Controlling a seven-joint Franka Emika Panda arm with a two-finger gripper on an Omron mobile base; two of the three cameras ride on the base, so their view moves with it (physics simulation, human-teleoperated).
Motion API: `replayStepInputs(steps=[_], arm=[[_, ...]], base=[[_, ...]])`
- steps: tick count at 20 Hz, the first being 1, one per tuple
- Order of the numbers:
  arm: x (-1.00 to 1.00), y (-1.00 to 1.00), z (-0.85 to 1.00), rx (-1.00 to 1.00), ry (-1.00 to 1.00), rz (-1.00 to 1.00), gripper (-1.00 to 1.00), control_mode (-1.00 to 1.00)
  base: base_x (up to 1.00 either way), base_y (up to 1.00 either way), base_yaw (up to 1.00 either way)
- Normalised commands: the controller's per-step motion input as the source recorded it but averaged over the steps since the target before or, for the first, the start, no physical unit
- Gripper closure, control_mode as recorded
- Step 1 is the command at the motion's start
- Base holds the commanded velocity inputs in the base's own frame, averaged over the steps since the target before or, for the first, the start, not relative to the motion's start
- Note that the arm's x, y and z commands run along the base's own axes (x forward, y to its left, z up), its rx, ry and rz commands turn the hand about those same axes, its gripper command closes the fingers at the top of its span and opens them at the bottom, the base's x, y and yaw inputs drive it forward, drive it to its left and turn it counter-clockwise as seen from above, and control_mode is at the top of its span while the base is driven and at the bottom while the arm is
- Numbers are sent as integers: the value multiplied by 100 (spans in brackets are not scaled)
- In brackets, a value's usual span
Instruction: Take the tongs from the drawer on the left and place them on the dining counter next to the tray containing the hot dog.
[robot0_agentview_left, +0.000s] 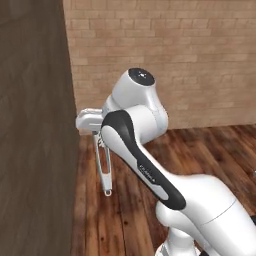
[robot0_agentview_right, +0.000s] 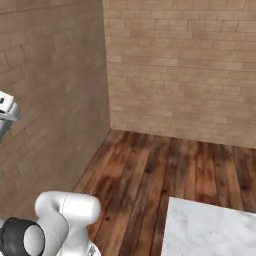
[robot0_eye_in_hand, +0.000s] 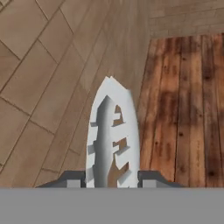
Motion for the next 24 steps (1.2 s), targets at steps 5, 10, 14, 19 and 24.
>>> replayStepInputs(steps=[5,10,14,19,24], arm=[[0,0,0,0,0,0,100,100],[0,0,0,0,0,0,100,100],[0,0,0,0,0,0,100,100],[0,0,0,0,0,0,100,100],[0,0,0,0,0,0,100,100]], base=[[100,14,-55],[100,47,-65],[100,33,-74],[100,25,-77],[100,15,-77]])
